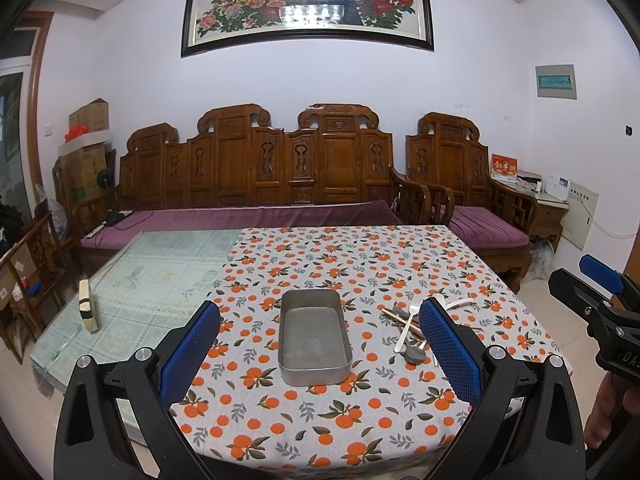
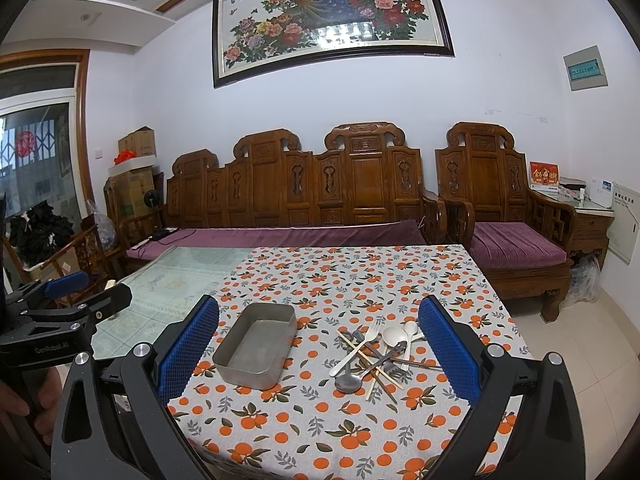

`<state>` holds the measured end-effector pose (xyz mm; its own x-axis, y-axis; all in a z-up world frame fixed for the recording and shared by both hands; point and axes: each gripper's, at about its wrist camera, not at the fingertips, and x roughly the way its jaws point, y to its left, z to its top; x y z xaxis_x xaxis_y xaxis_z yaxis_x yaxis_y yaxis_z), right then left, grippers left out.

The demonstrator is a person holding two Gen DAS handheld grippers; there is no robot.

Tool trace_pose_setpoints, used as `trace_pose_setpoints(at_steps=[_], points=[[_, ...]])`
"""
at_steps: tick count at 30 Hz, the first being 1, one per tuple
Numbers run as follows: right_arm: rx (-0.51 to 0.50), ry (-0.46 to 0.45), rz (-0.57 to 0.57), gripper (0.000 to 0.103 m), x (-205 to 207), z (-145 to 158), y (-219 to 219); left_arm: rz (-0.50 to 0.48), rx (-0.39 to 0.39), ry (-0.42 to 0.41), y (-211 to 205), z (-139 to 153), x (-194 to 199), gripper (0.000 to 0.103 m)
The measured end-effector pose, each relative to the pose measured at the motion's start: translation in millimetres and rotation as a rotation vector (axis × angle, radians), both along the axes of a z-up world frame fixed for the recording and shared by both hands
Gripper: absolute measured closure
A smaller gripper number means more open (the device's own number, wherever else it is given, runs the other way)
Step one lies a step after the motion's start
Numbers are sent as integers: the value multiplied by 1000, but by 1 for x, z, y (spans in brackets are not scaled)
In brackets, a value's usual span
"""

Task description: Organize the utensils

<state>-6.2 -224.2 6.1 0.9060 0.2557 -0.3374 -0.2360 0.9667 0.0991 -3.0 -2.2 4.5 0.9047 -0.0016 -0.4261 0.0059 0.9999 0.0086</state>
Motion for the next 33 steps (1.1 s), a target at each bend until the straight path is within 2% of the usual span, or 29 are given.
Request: trace_pose_setpoints(at_steps=[33], points=[[2,-3,0,3,-2,0,-2,1,3,-3,0,0,-1,7]])
